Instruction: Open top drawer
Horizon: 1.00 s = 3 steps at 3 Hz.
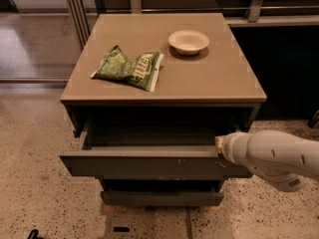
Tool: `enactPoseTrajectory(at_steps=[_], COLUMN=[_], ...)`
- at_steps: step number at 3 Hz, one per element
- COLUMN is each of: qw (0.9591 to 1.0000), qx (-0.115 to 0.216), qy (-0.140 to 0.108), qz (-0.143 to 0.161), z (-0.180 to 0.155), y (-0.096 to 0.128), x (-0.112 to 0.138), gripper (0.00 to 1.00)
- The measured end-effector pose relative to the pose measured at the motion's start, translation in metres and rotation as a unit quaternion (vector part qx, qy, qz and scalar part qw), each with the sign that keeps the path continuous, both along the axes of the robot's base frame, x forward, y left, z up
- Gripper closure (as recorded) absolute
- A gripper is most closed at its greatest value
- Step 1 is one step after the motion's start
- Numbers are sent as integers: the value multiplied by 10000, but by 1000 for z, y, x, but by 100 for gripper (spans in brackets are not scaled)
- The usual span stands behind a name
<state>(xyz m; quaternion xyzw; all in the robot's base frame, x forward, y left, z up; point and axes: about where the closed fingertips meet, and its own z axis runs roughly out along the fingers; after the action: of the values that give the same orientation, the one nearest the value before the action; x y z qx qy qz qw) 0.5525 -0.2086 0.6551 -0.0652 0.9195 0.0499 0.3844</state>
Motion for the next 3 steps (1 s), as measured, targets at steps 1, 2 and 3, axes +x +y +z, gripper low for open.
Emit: enactPoseTrajectory(at_steps=[1,2,3], qw=[9996,9996,9979], qx=[225,255,615], qy=[145,146,171], qz=[-17,-11,56], z=[3,4,23], y=[2,3,14], x=[-26,-29,-82], gripper=[100,100,100])
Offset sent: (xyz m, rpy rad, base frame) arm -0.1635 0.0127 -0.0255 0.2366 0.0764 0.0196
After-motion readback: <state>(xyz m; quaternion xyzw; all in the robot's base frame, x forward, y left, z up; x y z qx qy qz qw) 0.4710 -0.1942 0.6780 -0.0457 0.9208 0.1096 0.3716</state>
